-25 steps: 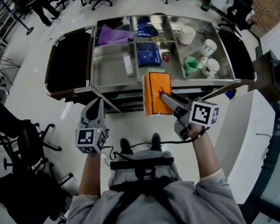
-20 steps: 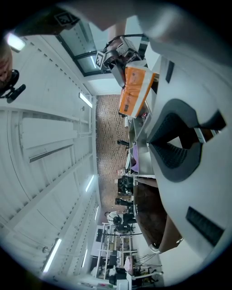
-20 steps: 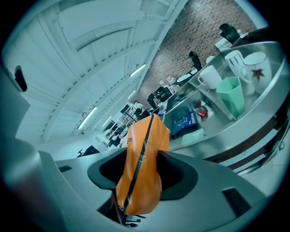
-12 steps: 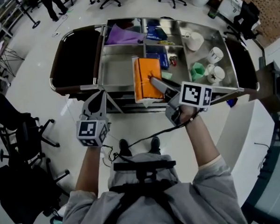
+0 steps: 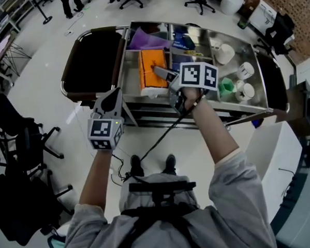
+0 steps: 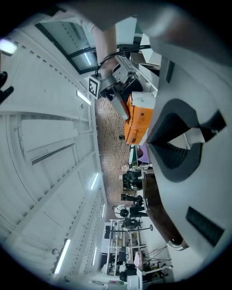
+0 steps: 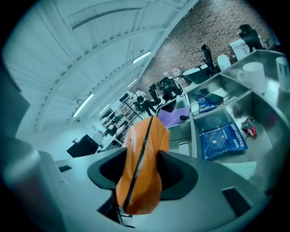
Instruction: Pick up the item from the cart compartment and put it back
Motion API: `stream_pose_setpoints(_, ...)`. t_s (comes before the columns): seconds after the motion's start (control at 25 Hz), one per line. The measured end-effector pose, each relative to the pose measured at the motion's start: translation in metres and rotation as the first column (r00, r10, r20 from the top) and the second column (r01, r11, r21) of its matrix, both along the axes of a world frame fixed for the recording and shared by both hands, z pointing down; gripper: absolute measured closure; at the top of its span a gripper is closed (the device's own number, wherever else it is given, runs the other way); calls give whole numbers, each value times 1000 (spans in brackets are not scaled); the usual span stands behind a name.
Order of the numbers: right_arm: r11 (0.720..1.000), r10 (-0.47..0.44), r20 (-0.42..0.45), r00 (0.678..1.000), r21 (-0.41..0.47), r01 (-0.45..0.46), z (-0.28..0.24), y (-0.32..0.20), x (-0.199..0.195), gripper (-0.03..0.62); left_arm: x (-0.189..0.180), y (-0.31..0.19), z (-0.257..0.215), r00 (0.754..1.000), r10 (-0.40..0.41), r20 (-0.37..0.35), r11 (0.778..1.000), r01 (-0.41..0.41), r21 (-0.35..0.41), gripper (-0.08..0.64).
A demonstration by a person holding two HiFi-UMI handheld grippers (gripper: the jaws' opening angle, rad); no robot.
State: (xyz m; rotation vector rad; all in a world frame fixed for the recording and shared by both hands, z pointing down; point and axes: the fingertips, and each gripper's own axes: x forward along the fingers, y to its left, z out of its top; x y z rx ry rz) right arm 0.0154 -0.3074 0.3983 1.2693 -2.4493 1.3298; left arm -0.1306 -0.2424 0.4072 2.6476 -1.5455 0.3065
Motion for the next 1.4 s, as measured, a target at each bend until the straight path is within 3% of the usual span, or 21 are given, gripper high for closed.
stream_pose_setpoints(0.68,988,29,-127,991,-148,-48,55,-69,-48,371,-28,-24,11,998,-66,-5,998,66,-10,554)
stream_pose_setpoints(1.4,964,-1,-254,967,-259,-67,103,-80,-72,357,-52,-22,19,994,-104,-14,994,104,-27,554)
